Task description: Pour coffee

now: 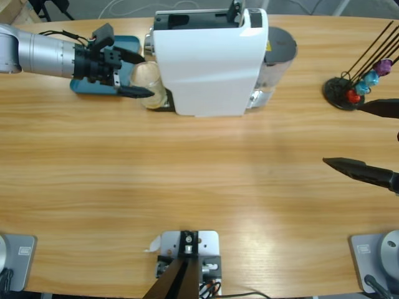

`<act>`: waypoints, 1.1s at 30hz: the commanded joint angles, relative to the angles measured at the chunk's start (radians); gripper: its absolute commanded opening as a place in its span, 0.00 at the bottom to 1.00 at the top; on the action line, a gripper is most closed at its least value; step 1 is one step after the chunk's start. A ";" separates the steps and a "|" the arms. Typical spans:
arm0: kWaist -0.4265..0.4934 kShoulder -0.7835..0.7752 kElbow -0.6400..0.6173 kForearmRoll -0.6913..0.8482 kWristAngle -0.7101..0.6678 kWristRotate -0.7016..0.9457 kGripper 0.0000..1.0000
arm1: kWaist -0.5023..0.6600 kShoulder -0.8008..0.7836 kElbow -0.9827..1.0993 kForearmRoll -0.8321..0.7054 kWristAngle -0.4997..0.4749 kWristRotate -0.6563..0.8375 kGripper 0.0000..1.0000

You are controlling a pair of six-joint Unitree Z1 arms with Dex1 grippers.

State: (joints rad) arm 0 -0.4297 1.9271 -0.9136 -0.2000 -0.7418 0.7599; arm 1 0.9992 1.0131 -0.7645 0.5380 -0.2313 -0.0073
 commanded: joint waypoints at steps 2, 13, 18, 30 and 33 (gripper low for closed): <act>0.108 -0.112 0.084 0.016 -0.102 -0.003 1.00 | 0.006 0.013 -0.011 0.008 -0.011 -0.014 0.99; 0.106 -0.342 0.241 0.017 -0.077 -0.238 1.00 | 0.006 0.003 -0.022 -0.004 -0.013 -0.014 0.98; 0.068 -0.622 0.315 0.023 -0.043 -0.482 1.00 | -0.048 0.073 -0.147 0.015 -0.086 -0.028 0.40; -0.040 -0.986 0.299 0.521 0.484 -0.646 1.00 | -0.179 0.379 -0.337 -0.321 -0.333 0.334 0.00; -0.040 -1.048 0.292 0.597 0.505 -0.659 1.00 | -0.178 0.479 -0.411 -0.345 -0.386 0.407 0.00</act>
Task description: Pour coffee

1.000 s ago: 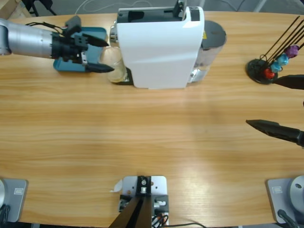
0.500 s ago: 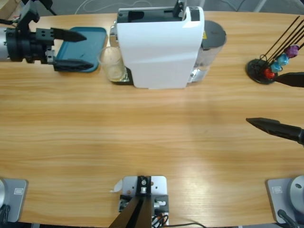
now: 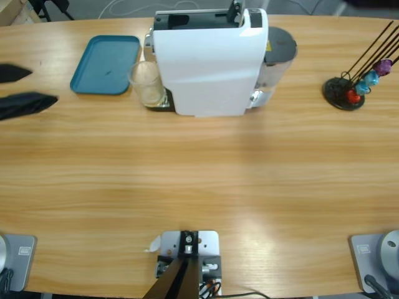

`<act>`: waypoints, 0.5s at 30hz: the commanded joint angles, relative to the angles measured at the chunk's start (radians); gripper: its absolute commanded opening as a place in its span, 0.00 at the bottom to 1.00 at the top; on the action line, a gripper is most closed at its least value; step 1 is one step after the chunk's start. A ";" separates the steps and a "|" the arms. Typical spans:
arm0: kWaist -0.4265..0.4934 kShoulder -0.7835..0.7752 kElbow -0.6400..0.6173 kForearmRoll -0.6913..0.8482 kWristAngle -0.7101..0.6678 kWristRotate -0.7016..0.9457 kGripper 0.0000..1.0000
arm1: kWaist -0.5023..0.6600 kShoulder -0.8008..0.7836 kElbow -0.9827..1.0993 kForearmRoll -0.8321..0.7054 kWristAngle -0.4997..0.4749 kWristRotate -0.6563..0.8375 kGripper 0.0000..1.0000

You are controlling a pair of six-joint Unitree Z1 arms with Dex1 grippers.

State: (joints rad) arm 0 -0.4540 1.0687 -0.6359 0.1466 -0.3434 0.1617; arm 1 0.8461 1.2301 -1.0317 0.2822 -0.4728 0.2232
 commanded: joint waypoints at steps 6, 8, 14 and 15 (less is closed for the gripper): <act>-0.017 -0.207 -0.015 0.320 0.120 -0.060 1.00 | 0.016 0.371 -0.235 -0.115 -0.190 0.219 0.00; -0.019 -0.209 -0.019 0.323 0.135 -0.060 1.00 | 0.032 0.377 -0.243 -0.124 -0.189 0.224 0.00; -0.042 -0.196 -0.037 0.328 0.153 -0.060 1.00 | 0.041 0.403 -0.279 -0.127 -0.180 0.235 0.00; -0.045 -0.196 -0.037 0.330 0.153 -0.060 1.00 | 0.041 0.410 -0.286 -0.127 -0.176 0.243 0.00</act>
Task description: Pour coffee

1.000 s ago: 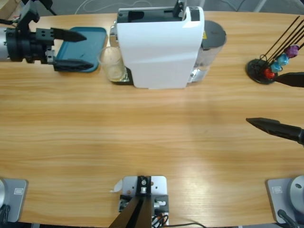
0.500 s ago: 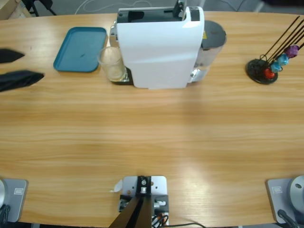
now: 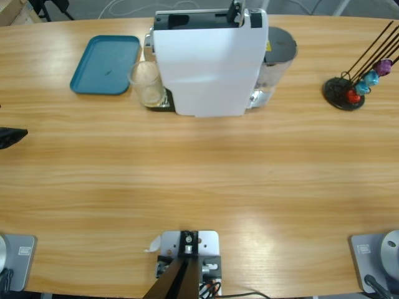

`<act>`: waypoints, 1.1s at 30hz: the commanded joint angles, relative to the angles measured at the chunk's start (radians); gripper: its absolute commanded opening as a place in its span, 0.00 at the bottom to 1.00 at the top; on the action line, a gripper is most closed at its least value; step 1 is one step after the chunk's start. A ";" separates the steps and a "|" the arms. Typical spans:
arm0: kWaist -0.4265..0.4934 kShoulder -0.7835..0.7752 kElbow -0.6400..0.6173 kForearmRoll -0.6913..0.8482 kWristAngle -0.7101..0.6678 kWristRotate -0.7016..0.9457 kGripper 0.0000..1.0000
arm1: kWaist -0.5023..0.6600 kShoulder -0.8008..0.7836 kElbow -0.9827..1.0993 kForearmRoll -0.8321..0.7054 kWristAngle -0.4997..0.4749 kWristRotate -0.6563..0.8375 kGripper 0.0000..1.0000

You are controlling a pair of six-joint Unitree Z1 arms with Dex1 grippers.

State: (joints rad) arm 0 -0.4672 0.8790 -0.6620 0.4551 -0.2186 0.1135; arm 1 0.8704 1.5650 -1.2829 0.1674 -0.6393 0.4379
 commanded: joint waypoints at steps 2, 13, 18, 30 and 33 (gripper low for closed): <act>-0.037 -0.007 -0.014 0.030 0.028 -0.012 1.00 | 0.017 0.094 -0.046 -0.012 -0.002 0.051 0.00; -0.038 -0.010 -0.002 0.030 0.033 -0.011 1.00 | 0.075 0.135 -0.079 -0.060 0.040 0.085 0.00; -0.038 0.012 0.001 0.022 0.033 -0.009 1.00 | 0.122 0.139 -0.098 -0.089 0.036 0.108 0.00; -0.048 0.014 -0.014 0.044 0.029 -0.009 1.00 | 0.182 0.275 -0.095 -0.170 0.041 0.199 0.00; -0.050 0.022 -0.015 0.044 0.031 -0.008 1.00 | 0.182 0.306 -0.092 -0.200 0.082 0.205 0.00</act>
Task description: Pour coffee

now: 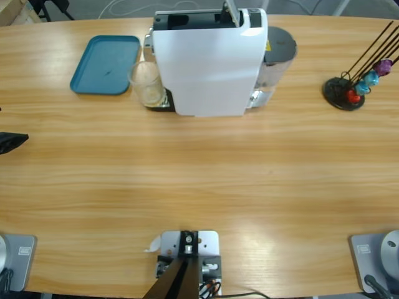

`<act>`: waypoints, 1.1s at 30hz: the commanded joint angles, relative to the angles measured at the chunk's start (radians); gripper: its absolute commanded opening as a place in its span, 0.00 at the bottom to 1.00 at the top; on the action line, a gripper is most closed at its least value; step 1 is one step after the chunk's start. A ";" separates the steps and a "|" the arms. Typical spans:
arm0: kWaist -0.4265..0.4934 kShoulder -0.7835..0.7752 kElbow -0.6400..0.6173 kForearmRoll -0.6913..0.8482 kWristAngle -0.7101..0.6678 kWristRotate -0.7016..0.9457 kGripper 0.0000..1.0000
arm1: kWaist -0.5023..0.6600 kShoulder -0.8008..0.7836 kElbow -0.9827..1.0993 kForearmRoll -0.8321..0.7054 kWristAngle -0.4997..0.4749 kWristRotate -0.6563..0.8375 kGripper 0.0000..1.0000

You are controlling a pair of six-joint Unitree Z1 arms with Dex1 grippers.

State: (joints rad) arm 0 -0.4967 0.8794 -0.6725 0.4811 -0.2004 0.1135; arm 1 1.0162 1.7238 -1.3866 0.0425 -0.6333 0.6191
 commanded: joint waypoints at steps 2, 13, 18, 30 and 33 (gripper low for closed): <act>-0.020 0.021 -0.005 0.019 0.012 -0.008 1.00 | 0.036 0.148 0.016 -0.079 0.099 0.024 0.00; -0.020 0.015 -0.009 0.023 0.015 -0.008 1.00 | 0.032 0.190 0.091 -0.096 0.194 0.050 0.00; -0.020 0.007 -0.014 0.035 0.015 -0.008 1.00 | 0.010 0.186 0.182 -0.181 0.225 0.065 0.00; -0.020 0.017 -0.046 0.060 0.017 0.000 1.00 | -0.092 0.233 0.261 -0.285 0.354 0.026 0.00; -0.020 0.011 -0.033 0.060 0.021 0.001 1.00 | -0.096 0.247 0.259 -0.274 0.356 0.019 0.00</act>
State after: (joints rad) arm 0 -0.5106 0.8811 -0.7233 0.5240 -0.1991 0.1136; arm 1 0.9424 1.8201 -1.1973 -0.2562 -0.3174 0.6642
